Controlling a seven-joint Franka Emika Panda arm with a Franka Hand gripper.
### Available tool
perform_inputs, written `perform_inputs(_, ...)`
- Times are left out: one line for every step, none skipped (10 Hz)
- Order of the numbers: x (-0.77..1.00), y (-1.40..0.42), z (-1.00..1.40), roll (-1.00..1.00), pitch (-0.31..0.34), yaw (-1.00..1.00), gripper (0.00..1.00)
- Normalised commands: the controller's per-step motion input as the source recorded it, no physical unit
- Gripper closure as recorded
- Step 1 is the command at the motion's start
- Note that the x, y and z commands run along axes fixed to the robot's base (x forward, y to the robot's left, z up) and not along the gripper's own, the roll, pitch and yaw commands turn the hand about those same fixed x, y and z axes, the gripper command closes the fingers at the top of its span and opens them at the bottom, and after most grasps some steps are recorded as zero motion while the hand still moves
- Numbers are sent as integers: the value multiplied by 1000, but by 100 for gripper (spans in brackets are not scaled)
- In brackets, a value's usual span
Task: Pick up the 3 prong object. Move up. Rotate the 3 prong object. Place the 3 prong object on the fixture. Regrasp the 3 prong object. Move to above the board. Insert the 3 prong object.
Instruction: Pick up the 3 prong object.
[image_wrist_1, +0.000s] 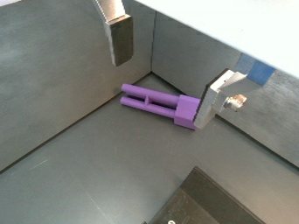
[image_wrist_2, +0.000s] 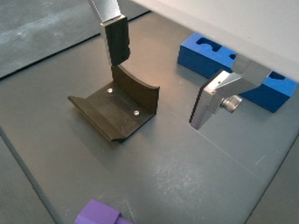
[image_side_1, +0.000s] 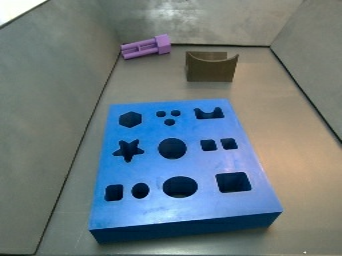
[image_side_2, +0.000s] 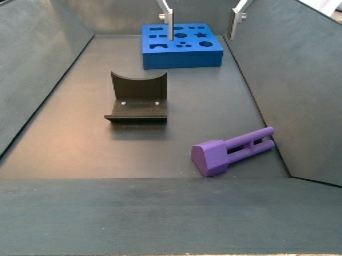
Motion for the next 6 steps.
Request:
perform_inputs(0, -63, -520, 209, 0, 11, 0)
perform_inputs(106, 374, -526, -97, 20, -523, 0)
perform_inputs(0, 209, -551, -99, -19, -683, 0)
perform_inputs(-49, 620, -589, -224, -53, -180, 0)
perform_inputs(-197, 880, -474, -310, -111, 26, 0)
perform_inputs(-371, 774, -426, -246, -149, 269, 0)
